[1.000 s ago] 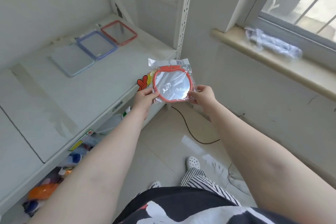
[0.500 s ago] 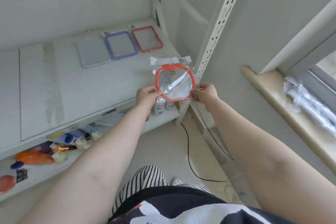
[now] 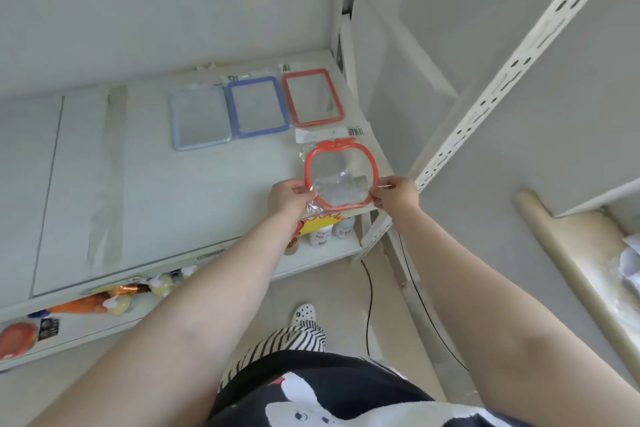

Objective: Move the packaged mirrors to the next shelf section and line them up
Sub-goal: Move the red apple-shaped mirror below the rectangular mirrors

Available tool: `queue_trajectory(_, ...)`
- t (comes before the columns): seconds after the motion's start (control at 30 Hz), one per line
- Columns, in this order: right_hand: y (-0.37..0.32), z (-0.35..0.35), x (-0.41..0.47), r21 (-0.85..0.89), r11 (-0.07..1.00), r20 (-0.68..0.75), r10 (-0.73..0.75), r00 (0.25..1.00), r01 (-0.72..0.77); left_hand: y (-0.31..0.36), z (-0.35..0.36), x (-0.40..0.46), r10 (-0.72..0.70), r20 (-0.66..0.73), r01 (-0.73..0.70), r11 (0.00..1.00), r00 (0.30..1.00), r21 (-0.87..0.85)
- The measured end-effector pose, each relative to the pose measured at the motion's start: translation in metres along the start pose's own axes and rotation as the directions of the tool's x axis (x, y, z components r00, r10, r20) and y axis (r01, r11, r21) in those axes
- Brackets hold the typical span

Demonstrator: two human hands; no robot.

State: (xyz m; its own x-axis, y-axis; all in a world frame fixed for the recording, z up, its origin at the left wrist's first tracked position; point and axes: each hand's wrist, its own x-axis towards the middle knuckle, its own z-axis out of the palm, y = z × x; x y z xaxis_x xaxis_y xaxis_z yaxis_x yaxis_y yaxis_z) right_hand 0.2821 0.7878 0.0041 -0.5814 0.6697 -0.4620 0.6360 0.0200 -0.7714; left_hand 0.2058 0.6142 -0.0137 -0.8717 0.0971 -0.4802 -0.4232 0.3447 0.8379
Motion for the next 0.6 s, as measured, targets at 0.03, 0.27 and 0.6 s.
queue_trajectory(0.03, -0.002, 0.003, 0.007, 0.001, 1.0, 0.001, -0.009, 1.0, 0.009, 0.001, 0.002, 0.006, 0.002, -0.015, -0.001, 1.0, 1.0, 0.02)
queue_trajectory(0.27, -0.014, 0.011, 0.034, -0.024, 1.0, 0.01, -0.015, 1.0, 0.015, 0.004, 0.015, 0.03, -0.006, -0.102, 0.011, 0.999, 0.995, 0.046)
queue_trajectory(0.6, -0.02, 0.005, 0.054, -0.14, 0.988, 0.02, -0.059, 0.998, 0.061, 0.011, 0.032, 0.03, 0.079, -0.131, -0.06, 0.988, 0.988, 0.143)
